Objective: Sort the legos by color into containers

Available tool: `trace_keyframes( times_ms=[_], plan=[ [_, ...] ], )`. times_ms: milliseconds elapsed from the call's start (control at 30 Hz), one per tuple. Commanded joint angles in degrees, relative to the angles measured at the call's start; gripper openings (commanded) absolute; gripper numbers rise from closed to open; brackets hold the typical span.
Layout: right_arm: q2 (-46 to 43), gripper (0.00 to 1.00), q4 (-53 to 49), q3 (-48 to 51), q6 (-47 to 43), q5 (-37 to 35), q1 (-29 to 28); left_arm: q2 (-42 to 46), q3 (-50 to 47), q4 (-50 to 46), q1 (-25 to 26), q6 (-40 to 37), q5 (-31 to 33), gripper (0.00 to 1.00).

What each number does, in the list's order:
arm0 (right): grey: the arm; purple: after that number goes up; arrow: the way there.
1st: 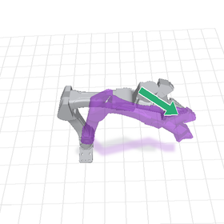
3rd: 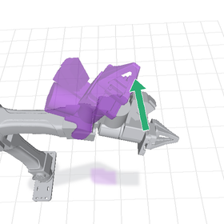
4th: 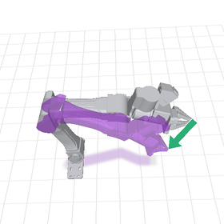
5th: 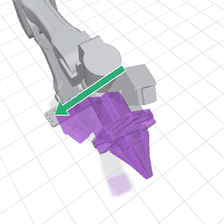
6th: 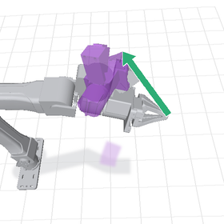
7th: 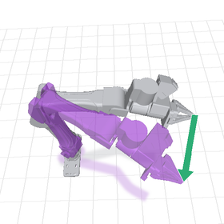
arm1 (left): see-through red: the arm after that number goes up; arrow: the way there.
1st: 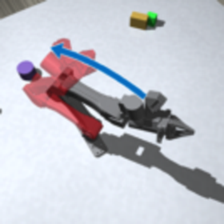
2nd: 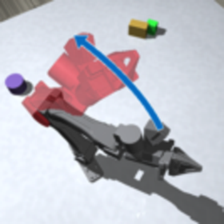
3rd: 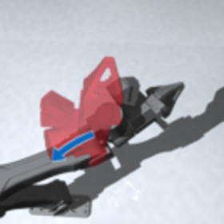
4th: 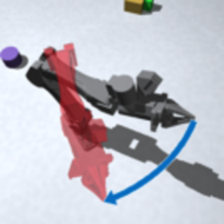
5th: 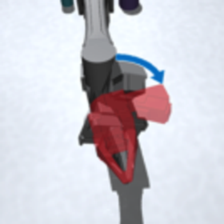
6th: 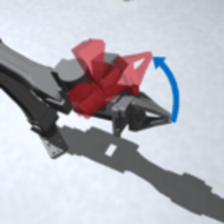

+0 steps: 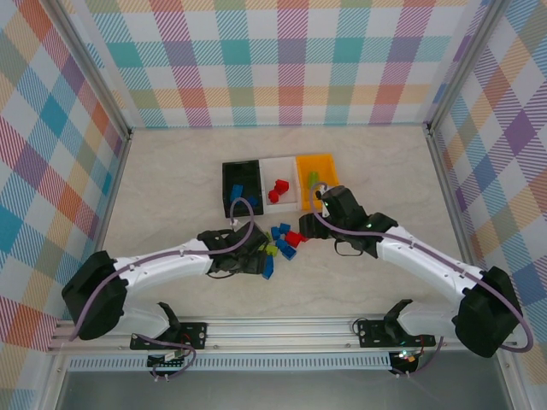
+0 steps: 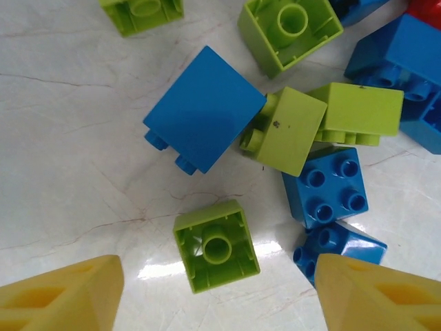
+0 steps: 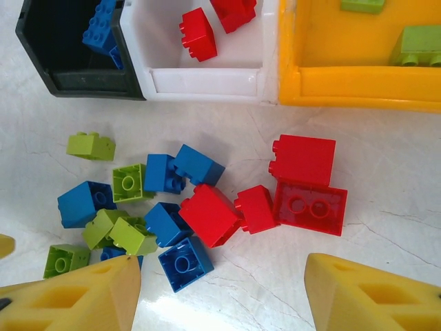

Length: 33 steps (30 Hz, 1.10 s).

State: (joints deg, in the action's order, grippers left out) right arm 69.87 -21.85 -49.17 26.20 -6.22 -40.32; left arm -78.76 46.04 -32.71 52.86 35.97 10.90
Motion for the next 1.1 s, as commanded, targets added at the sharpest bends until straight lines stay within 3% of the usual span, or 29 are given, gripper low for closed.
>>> trace_keyframes(
  times_ms=[0, 433, 567, 833, 1067],
  plan=[
    [-0.5, 0.65, 1.0, 0.6, 0.7, -0.6, 0.0, -2.8, 0.7, 2.8, 0.4, -0.8, -1.8, 0.69],
    [-2.3, 0.65, 1.3, 1.7, 0.7, -1.3, 0.1, -10.2, -0.5, 2.8, 0.1, 0.1, 1.8, 0.56],
    [-2.6, 0.64, 1.0, 1.6, 0.6, -2.0, 0.1, -10.9, -0.8, 3.7, 0.1, 0.4, 1.5, 0.47],
    [-2.8, 0.64, 1.0, 1.6, 1.3, -3.7, 0.1, -6.8, 0.0, 1.1, 0.1, 1.0, 2.8, 0.32],
    [-3.0, 0.65, -1.1, 1.9, 3.1, -9.0, 0.2, 0.6, 4.6, -1.8, -1.2, 0.1, 3.5, 0.31]
  ],
)
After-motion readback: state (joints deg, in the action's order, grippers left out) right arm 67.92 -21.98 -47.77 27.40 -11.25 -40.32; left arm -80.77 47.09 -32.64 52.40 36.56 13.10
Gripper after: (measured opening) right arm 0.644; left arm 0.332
